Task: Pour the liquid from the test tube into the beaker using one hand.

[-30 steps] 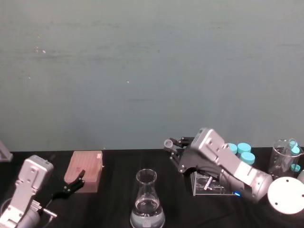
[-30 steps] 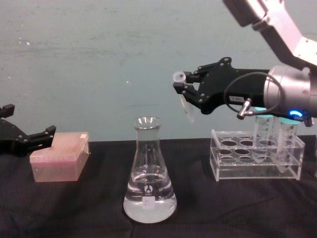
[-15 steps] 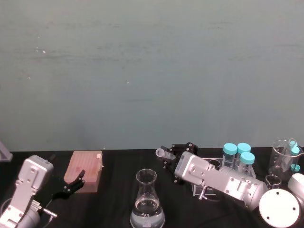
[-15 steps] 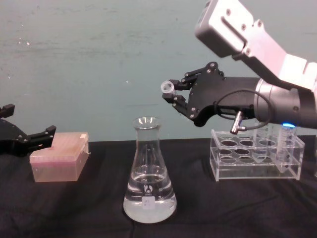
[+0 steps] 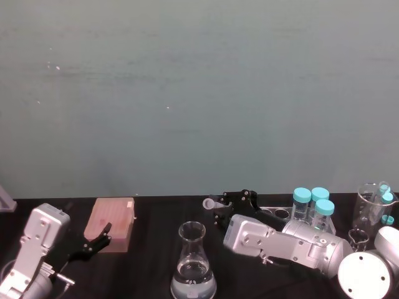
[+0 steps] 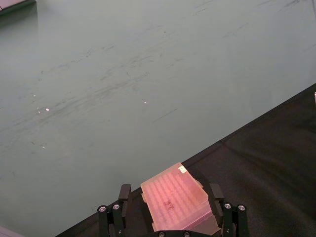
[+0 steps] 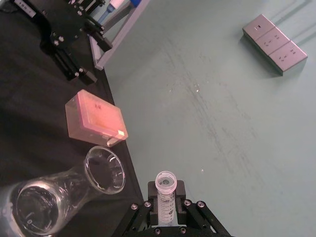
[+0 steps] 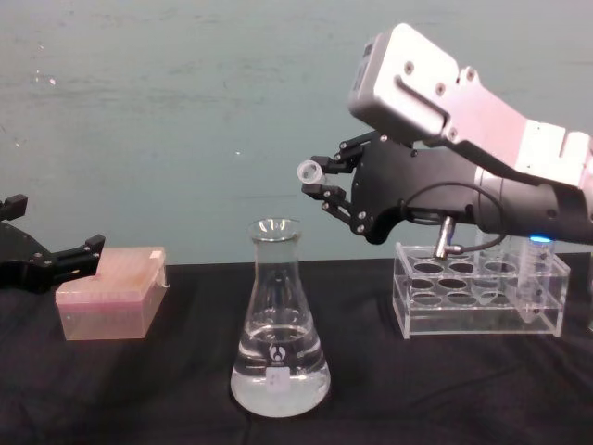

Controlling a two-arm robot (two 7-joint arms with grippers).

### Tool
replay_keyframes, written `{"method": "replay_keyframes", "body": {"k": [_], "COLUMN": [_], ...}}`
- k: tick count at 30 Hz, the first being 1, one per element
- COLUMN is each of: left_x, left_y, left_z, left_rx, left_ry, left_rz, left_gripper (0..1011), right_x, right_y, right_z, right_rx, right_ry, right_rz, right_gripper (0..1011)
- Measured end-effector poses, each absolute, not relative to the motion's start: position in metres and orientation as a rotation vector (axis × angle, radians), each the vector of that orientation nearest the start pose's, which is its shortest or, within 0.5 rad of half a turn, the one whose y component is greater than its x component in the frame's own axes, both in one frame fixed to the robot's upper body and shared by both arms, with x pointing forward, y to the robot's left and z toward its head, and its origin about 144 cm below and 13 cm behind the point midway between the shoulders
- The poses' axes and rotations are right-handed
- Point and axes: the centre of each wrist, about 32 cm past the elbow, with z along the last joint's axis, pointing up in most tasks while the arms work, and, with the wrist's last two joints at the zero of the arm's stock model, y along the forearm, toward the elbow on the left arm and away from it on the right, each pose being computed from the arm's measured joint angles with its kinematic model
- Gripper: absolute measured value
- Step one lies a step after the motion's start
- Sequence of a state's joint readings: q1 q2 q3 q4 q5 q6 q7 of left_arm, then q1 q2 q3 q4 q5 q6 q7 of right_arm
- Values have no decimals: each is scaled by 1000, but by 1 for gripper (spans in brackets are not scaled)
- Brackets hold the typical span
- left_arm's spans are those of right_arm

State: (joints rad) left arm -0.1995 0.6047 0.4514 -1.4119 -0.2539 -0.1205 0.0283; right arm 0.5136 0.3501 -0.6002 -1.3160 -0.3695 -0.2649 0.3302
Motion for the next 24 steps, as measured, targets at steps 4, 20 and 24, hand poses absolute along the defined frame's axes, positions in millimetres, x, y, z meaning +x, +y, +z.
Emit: {"method": "replay_keyframes", "body": {"k": [4,20,24], "left_x": [489,489,489], "left_y": [310,310,310], "left_z": [1140,1140,1140], "left_rx": [305,304,304], "left_ry": [-285,-285,-285], "left_rz": [1248,1248,1248], "left_gripper": [1000,1000,1000], "right_x": [562,563,564], "right_y": [-188,-186,-185], "right_z": [1208,1207,1207], "right_rx": [-434,-469,-472], "right_ry": [-913,-1015,-1029], "right_rz": [-614,-583,-578], "right_gripper": [194,194,194]}}
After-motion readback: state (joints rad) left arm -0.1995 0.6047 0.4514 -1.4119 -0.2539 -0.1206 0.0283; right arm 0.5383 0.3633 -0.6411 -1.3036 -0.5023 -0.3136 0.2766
